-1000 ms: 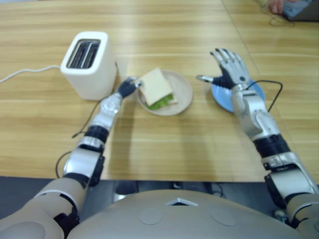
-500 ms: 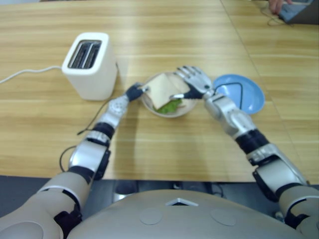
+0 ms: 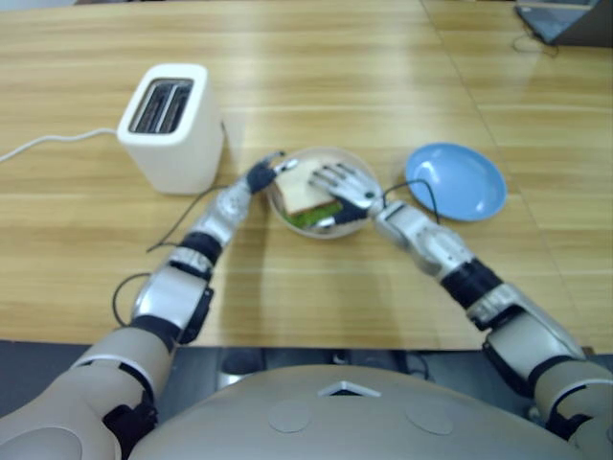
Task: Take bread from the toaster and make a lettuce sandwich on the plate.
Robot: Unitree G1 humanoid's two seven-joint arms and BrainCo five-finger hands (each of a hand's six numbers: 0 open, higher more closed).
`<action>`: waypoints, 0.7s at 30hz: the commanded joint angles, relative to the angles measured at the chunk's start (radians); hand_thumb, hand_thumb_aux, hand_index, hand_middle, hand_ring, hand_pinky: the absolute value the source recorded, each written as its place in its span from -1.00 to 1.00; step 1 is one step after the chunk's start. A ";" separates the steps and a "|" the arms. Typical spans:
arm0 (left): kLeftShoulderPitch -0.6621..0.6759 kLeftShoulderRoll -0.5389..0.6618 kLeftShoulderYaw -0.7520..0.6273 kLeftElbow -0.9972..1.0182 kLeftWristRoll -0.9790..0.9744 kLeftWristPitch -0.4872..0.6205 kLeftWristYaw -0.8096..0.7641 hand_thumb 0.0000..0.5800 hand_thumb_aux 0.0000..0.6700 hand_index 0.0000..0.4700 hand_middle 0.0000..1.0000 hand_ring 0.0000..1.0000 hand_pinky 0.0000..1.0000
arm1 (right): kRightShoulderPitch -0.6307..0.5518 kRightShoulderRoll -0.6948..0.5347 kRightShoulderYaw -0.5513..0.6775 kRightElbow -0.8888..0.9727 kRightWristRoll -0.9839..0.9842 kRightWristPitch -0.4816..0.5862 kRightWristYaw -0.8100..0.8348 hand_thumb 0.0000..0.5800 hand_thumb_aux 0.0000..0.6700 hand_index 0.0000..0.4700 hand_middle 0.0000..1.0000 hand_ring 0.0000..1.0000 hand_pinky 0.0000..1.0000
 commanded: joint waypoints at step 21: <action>0.321 0.202 0.104 -0.813 0.125 0.262 0.275 -1.00 -1.00 -1.00 -1.00 -1.00 -1.00 | 0.062 -0.007 -0.108 -0.069 0.073 -0.040 -0.191 -1.00 -1.00 -1.00 -1.00 -1.00 -1.00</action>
